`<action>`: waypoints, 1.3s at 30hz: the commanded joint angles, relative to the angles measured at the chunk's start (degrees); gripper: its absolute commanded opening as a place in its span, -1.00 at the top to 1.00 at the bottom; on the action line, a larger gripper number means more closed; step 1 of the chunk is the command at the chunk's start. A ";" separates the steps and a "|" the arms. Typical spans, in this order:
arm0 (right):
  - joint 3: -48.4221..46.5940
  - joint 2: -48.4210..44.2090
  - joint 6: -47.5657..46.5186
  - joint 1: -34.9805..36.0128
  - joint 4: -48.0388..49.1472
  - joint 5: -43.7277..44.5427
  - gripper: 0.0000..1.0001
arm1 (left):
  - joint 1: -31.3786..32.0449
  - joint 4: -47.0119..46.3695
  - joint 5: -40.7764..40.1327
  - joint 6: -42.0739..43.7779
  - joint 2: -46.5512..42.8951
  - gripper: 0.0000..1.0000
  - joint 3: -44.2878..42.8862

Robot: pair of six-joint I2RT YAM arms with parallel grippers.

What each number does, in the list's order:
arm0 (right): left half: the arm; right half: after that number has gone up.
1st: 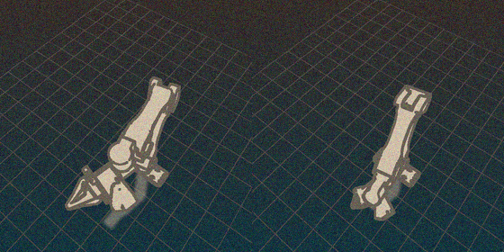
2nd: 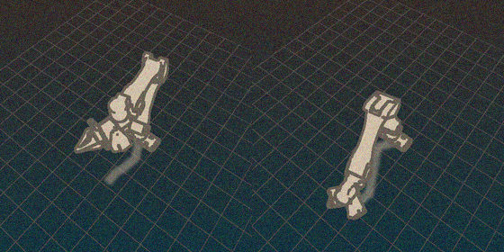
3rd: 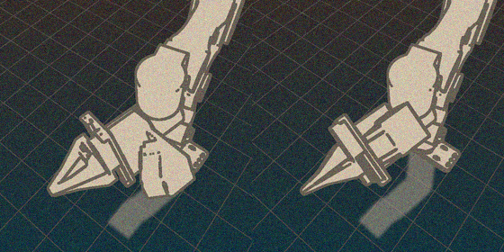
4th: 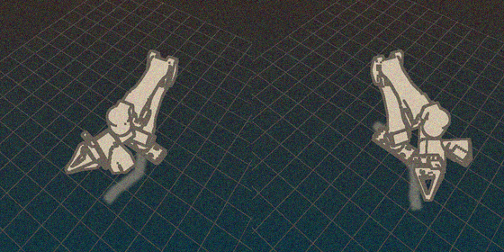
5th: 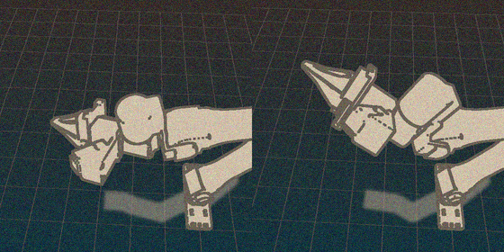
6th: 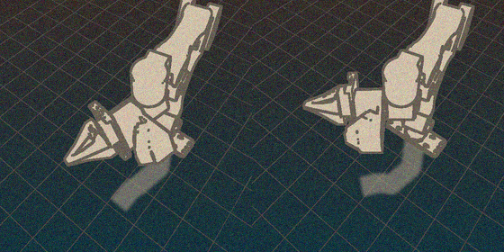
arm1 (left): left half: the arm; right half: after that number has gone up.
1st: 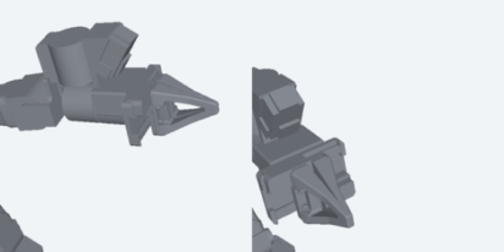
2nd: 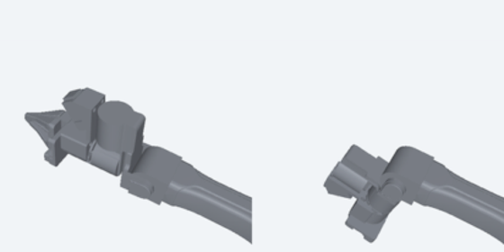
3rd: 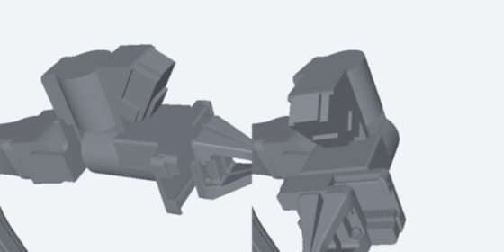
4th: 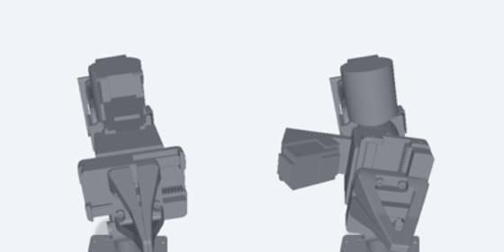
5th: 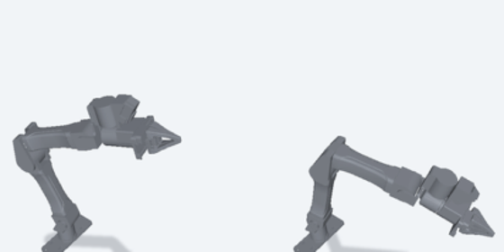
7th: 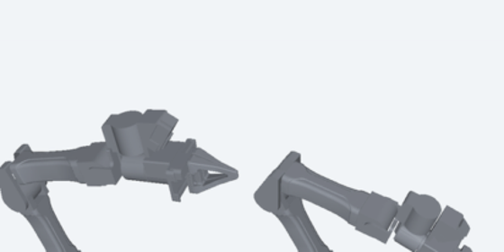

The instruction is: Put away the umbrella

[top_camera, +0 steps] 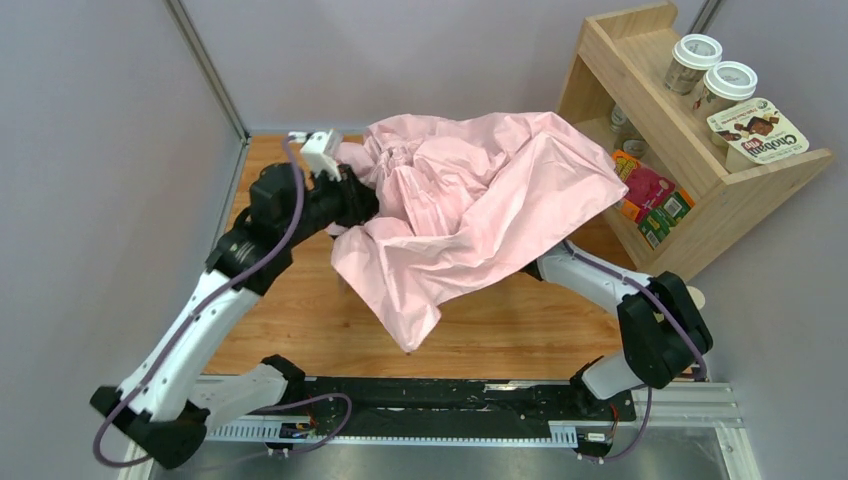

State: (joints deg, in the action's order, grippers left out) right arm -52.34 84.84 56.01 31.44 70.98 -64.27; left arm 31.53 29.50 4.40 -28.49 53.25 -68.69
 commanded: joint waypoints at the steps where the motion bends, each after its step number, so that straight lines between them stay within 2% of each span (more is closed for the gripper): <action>1: -1.45 1.11 -3.45 6.34 6.26 4.50 1.00 | 0.29 -18.07 24.39 -3.05 15.07 0.61 -14.83; 2: -1.80 2.25 -2.32 6.53 8.45 5.37 1.00 | 0.46 -17.46 27.30 -4.02 17.04 0.63 -17.42; 4: -2.50 4.10 0.93 6.00 11.80 6.52 1.00 | 1.52 -16.22 26.72 -3.59 18.38 0.64 -20.09; 7: -2.16 4.11 -1.06 4.42 9.63 7.75 1.00 | 1.61 -17.98 25.31 -3.77 12.51 0.52 -11.77; 11: -1.37 2.01 -10.72 2.58 -3.71 12.13 1.00 | 1.61 -11.86 24.69 -1.49 2.49 0.02 -4.55; 12: -1.19 1.56 -13.09 2.31 -6.53 14.41 1.00 | 1.61 -10.00 21.90 -0.78 -1.71 -0.16 -3.74; 13: -1.36 1.04 -15.03 2.22 -10.47 16.52 1.00 | 1.61 -4.68 18.92 0.27 -3.58 -0.25 -2.78; 14: -1.45 0.86 -16.97 2.22 -13.12 18.55 1.00 | 1.61 -2.01 12.10 0.63 -7.51 -0.38 -2.51; 15: -1.54 0.77 -17.94 2.22 -14.89 19.96 1.00 | 1.52 3.50 5.51 1.24 -9.20 -0.43 -2.51; 17: -1.54 0.94 -19.53 2.22 -16.39 21.37 1.00 | 1.52 9.23 -0.41 1.94 -13.78 -0.50 -2.59; 19: -1.89 1.56 -20.84 2.22 -17.54 21.29 1.00 | 1.52 13.99 -3.33 2.21 -17.30 -0.54 -3.38; 22: -2.50 1.30 -24.35 2.22 -20.52 21.82 1.00 | 1.52 17.08 -1.34 1.78 -19.94 -0.61 -5.49; 25: -3.30 0.42 -27.61 2.22 -26.06 23.66 1.00 | 1.61 13.32 8.82 -0.60 -20.04 -0.59 -4.97; 28: -2.86 -0.02 -28.67 2.48 -27.38 25.06 1.00 | 1.52 4.99 16.84 -4.10 -16.88 -0.59 -4.79; 30: -2.42 -0.11 -28.24 2.83 -27.74 26.03 1.00 | 1.61 2.41 20.71 -4.20 -12.14 -0.59 -6.28; 34: -1.98 -1.07 -28.32 4.94 -27.91 26.57 1.00 | 1.61 -1.63 22.58 -4.82 -3.34 -0.58 -7.60; 36: -1.54 -2.30 -29.37 6.61 -28.70 26.30 1.00 | 1.61 -0.59 17.78 -3.51 0.87 -0.37 -8.56; 38: -0.49 -3.88 -29.55 7.93 -28.36 25.17 1.00 | 1.61 4.59 11.28 -0.44 7.71 0.21 -12.42; 39: 0.04 -4.67 -29.29 8.28 -28.01 24.20 1.00 | 1.52 6.95 9.59 1.84 9.22 0.29 -14.70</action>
State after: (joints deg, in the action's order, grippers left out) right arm -52.62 86.24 29.47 37.28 38.28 -38.81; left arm 33.01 32.38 21.19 -31.51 55.59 -76.97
